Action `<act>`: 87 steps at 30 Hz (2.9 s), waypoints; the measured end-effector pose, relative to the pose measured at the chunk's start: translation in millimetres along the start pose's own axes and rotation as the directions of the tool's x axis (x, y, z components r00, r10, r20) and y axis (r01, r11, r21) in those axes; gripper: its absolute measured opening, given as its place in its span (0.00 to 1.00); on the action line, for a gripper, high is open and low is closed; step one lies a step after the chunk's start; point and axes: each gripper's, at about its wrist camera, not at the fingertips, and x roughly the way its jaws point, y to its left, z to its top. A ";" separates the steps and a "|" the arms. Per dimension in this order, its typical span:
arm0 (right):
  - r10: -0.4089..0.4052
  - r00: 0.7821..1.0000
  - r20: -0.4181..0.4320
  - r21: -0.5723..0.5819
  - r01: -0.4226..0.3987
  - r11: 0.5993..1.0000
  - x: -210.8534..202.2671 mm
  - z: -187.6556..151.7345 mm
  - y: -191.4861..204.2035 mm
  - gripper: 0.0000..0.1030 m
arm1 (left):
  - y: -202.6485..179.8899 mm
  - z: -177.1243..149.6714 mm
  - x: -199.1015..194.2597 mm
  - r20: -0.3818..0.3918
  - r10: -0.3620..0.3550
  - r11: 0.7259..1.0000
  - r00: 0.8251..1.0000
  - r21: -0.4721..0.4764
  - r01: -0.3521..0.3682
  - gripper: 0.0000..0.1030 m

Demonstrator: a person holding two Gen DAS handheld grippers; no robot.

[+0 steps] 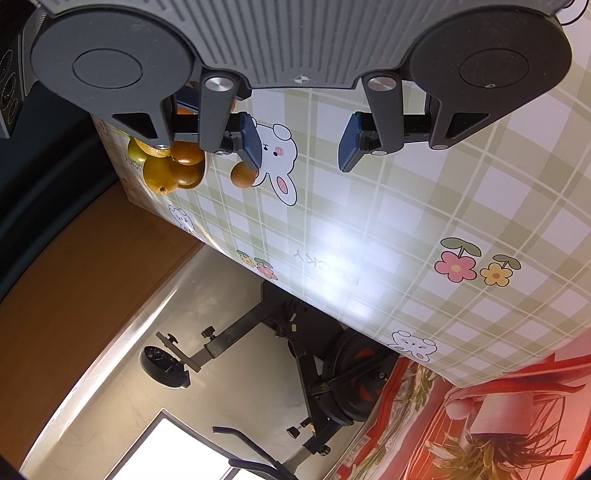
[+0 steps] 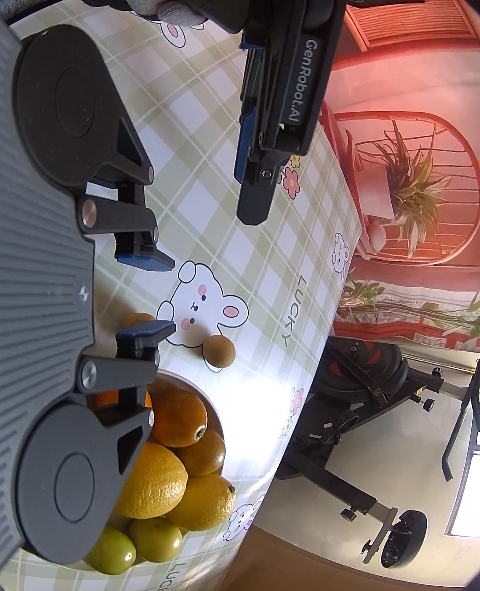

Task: Organize fruits
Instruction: 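Move the left gripper to one kiwi while the right gripper approaches the other kiwi, then close the right gripper on its kiwi while the left gripper closes on the other kiwi, then carry the kiwi in the left gripper to the plate while the right gripper carries its kiwi there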

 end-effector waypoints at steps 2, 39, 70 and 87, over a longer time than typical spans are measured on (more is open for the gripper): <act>0.014 1.000 -0.002 -0.015 -0.014 1.000 -2.5 0.2 4.9 0.31 | 4.4 -1.4 -0.7 0.004 0.000 1.000 1.000 -0.012 0.000 0.46; 0.044 0.994 0.097 0.177 -0.061 0.982 -21.4 -29.4 -22.0 0.26 | -26.6 -9.4 -5.0 -0.082 0.070 0.992 0.994 0.112 -0.061 0.46; -0.077 0.963 0.259 0.386 -0.030 0.922 -75.4 -49.5 -91.0 0.26 | -90.1 20.1 114.6 -0.156 0.098 0.926 0.983 0.377 -0.032 0.37; -0.090 0.973 0.215 0.404 -0.004 0.915 -66.1 -46.5 -93.9 0.26 | -84.3 16.2 90.2 -0.140 0.091 0.928 0.986 0.370 -0.033 0.27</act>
